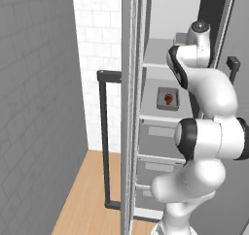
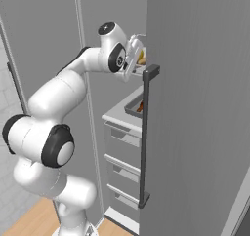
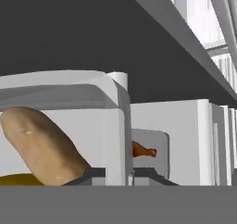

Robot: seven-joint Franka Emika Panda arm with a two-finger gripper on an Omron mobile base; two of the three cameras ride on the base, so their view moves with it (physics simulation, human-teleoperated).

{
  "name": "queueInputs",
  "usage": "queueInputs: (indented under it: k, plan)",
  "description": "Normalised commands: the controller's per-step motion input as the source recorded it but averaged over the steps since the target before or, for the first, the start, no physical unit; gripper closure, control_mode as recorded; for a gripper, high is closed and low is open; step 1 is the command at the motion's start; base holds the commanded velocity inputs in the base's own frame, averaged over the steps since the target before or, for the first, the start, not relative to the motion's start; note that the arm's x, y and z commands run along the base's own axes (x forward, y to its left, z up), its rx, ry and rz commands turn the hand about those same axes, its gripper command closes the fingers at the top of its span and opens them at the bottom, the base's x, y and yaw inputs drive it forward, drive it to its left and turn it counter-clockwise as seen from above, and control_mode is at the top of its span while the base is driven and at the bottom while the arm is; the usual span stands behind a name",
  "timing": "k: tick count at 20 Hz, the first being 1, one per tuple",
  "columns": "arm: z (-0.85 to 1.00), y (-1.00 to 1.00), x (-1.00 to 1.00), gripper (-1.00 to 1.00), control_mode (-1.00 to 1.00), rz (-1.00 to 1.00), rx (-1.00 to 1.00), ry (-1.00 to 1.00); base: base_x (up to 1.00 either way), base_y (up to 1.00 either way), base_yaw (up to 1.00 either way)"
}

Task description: Take the meat container that has the chicken drumstick and place it on the second highest rack of the freezer. Then take the vegetable container that has the sweet potato and lemon and place it on the highest rack of the freezer.

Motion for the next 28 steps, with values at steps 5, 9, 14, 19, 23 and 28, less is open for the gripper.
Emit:
queueInputs:
  k: [5, 9, 14, 19, 23, 28]
  plan:
    - [0.01, -0.05, 0.39, 1.0, -1.0, -0.05, 0.0, 0.0, 0.0, 0.0, 0.0]
    - [0.0, -0.13, 0.29, 1.0, -1.0, -0.02, 0.0, 0.0, 0.0, 0.0, 0.0]
    - [0.0, -0.18, 0.11, 1.0, -1.0, 0.0, 0.0, 0.0, 0.0, 0.0, 0.0]
    - [-0.17, -0.09, 0.09, 1.0, -1.0, 0.0, 0.0, 0.0, 0.0, 0.0, 0.0]
    - [-0.26, -0.02, 0.02, 1.0, -1.0, 0.0, 0.0, 0.0, 0.0, 0.0, 0.0]
    - [-0.12, 0.0, 0.0, 1.0, -1.0, 0.0, 0.0, 0.0, 0.0, 0.0, 0.0]
